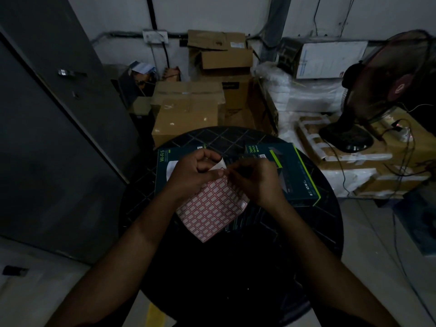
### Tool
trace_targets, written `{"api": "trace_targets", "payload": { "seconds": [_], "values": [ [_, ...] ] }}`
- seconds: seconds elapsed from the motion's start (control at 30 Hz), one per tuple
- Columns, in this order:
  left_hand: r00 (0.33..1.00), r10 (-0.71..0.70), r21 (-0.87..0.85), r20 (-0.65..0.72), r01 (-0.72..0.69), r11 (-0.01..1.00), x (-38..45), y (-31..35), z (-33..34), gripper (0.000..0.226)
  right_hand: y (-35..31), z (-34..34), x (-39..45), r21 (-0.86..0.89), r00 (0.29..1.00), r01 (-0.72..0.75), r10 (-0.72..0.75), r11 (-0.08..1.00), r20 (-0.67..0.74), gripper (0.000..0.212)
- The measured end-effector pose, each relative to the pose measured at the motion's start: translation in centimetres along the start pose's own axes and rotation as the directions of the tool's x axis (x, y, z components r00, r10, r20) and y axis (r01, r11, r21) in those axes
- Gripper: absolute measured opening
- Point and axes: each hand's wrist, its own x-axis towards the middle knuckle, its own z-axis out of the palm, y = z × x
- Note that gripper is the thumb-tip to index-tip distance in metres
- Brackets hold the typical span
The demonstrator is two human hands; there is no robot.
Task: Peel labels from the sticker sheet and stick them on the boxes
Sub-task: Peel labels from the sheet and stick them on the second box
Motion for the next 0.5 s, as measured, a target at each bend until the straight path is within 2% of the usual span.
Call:
{"api": "trace_targets", "payload": {
  "seconds": [0.17, 0.37, 0.5],
  "values": [
    [1.0, -0.001, 0.0, 0.017, 0.001, 1.0, -0.03, -0.11, -0.1, 0.03, 0.02, -0.06, -0.1, 0.029, 1.0, -0.024, 0.023, 0.999, 0.021, 0.013],
    [1.0, -0.017, -0.015, 0.022, 0.017, 1.0, -0.15, 0.11, -0.08, 0.027, 0.5, -0.31, -0.31, 0.109, 0.992, -0.126, 0.123, 0.986, 0.032, 0.01],
    [0.999, -0.029, -0.015, 0.024, 0.029, 0.999, -0.18, 0.15, -0.05, 0.026, 0.65, -0.68, -0.13, 0.205, 0.982, -0.173, 0.185, 0.963, -0.039, 0.018]
  ]
}}
